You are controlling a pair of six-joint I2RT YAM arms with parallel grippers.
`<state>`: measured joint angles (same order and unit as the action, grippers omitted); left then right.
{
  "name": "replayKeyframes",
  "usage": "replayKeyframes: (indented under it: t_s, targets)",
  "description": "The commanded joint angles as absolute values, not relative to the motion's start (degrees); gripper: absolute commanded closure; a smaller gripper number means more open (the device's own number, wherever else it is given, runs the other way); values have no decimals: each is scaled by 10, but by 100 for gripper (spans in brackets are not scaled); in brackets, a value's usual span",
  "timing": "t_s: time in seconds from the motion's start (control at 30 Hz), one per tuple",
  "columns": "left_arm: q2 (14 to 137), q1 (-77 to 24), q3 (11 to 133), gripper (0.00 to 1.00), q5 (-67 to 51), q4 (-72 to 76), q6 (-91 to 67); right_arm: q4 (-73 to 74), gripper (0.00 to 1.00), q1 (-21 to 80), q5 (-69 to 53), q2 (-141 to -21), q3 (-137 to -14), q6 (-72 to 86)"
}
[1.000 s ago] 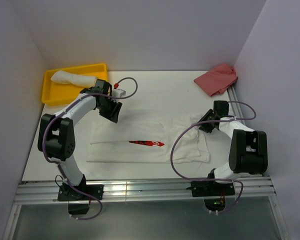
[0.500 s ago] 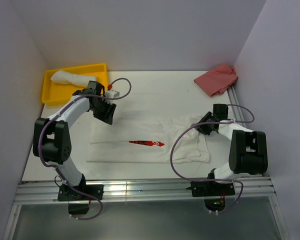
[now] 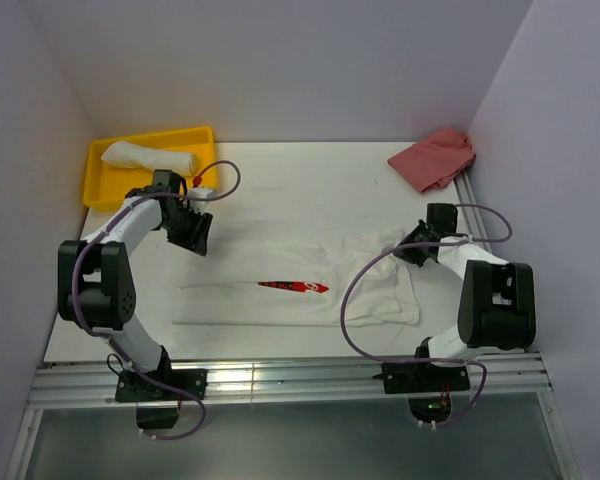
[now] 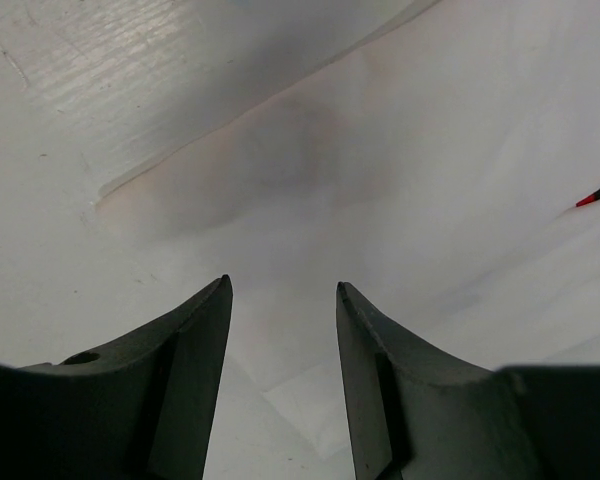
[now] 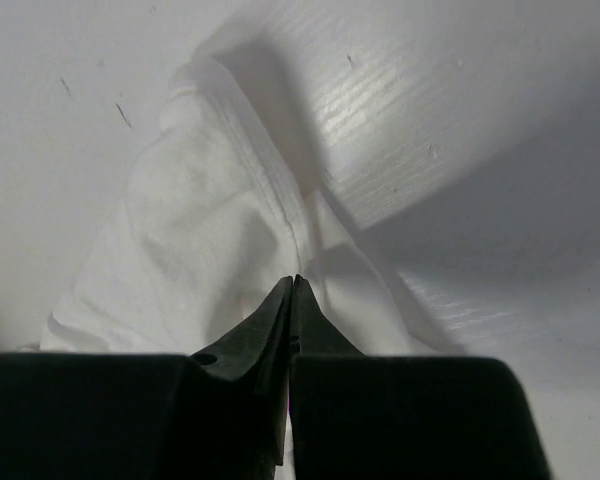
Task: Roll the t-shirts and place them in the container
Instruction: Roll the tshirt
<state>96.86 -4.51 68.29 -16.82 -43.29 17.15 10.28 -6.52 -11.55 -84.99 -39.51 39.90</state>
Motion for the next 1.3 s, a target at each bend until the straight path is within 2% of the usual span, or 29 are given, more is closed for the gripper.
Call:
replayKeyframes:
  t_s: [0.0, 0.17, 0.33, 0.43, 0.47, 0.53, 0.6, 0.77, 1.27]
  targets:
    - [949, -34, 680, 48, -175, -417, 188, 132, 99, -69, -69, -850, -438, 375]
    - [974, -14, 686, 49, -163, -404, 189, 163, 100, -69, -13, -866, -472, 350]
    - [996, -2, 700, 51, -163, -403, 187, 169, 100, -70, -11, -888, -497, 335]
    - [995, -2, 697, 50, -158, -398, 190, 157, 85, -70, -22, -885, -490, 335]
    - [993, 13, 696, 47, -157, -397, 191, 151, 77, -70, -24, -880, -489, 335]
    - [991, 15, 695, 45, -159, -396, 193, 147, 70, -70, -25, -878, -490, 334]
    - [991, 18, 696, 44, -159, -398, 195, 150, 64, -69, -26, -882, -496, 333]
    - [993, 25, 697, 43, -163, -398, 195, 139, 58, -69, -40, -874, -499, 337]
    - [1027, 31, 708, 42, -175, -397, 194, 100, 57, -69, -83, -959, -534, 349]
